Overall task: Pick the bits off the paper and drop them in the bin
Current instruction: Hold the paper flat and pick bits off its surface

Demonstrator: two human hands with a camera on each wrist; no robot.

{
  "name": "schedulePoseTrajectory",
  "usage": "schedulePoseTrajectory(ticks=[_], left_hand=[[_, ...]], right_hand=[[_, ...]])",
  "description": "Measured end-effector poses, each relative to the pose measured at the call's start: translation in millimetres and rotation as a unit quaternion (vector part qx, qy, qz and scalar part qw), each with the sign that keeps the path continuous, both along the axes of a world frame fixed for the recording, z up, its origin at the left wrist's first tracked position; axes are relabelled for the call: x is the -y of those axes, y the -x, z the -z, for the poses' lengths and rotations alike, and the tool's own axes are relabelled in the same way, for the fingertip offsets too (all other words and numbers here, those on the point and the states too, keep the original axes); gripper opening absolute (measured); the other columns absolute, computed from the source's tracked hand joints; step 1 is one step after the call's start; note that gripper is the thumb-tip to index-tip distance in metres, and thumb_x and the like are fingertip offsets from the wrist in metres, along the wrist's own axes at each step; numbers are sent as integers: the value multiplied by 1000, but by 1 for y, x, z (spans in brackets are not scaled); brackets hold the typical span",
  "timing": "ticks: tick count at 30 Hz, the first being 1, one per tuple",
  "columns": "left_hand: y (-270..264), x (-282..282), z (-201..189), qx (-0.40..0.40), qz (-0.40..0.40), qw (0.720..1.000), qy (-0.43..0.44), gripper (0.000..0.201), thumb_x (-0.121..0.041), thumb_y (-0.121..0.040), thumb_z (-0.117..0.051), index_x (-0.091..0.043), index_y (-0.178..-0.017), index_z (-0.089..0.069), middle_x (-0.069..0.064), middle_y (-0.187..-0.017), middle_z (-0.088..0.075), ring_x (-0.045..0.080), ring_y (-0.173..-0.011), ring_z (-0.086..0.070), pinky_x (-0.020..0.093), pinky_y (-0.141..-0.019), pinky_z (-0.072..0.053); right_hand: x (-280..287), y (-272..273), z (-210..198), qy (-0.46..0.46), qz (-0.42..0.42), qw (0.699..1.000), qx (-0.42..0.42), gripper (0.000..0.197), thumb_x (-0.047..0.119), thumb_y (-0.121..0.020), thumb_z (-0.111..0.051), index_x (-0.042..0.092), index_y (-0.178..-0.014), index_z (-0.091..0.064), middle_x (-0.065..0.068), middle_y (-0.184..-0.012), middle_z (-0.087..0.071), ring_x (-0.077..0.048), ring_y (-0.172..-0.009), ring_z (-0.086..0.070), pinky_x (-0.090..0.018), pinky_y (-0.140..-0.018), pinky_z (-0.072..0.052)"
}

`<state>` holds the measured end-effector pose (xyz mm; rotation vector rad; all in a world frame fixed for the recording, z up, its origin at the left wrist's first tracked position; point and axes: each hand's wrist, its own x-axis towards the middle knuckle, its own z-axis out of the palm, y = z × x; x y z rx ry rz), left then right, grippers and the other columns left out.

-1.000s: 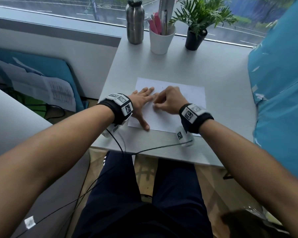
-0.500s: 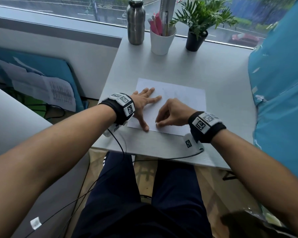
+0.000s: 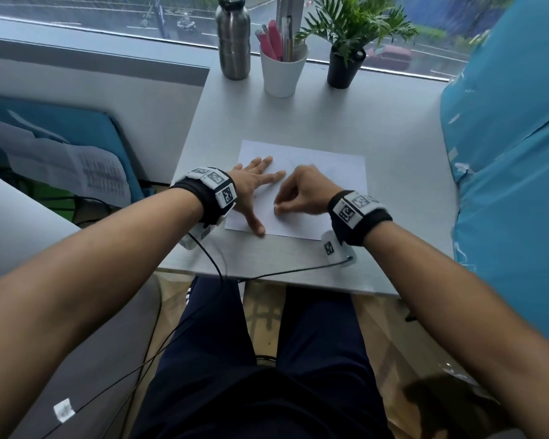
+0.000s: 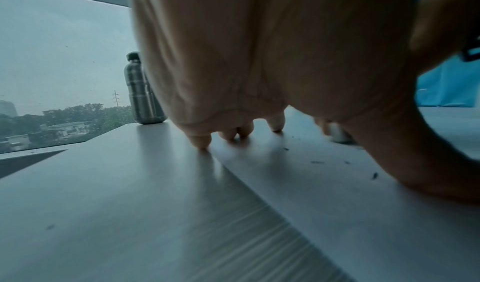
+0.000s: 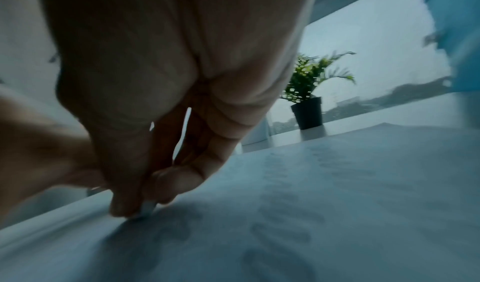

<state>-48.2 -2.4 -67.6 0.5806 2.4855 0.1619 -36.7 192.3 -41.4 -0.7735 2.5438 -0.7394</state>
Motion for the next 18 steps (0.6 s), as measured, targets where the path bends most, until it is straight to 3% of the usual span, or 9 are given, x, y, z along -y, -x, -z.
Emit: schedulePoseTrajectory(ticks=[3,8,12,15,18], left_hand=[[1,2,0,-2,2,1000,-2,148,-71,-40,-85,-39,-155,4,0,-160,26,20,-147,23,48,-120,8],[1,3,2,-1,12,1000,2,148,-71,-43,-84,-42,-152,12,-1,-159,28,19,-146,25,47,-119,11],[-2,6,0,-9,25,1000,-2,136,-71,-54,-79,-41,-153,9,2,-159,28,19,-146,25,46,-119,12],[-6,12,-3,-30,31,999,24,120,-75,-67,-68,-40,-154,6,5,-161,24,20,-148,20,49,-119,10],[-12,16,-12,-93,6,991,99,103,-75,-83,-47,-23,-157,2,12,-162,16,25,-150,11,51,-119,8]], right_hand=[[6,6,4,40,69,996,-51,10,18,-72,-81,13,-80,-81,0,-74,-76,-9,-67,-68,-18,-68,-54],[-4,-23,9,28,29,999,25,10,19,-74,-81,13,-82,-80,4,-74,-75,-3,-65,-68,-12,-64,-52],[-36,-3,9,37,182,982,-32,11,21,-74,-79,14,-82,-79,1,-76,-75,-8,-69,-66,-17,-69,-48],[-61,3,17,20,241,970,14,14,22,-75,-78,13,-85,-78,-3,-83,-76,-12,-76,-67,-19,-71,-49],[-63,3,22,31,258,965,30,14,22,-75,-79,14,-86,-78,-3,-83,-76,-14,-83,-70,-23,-77,-54]])
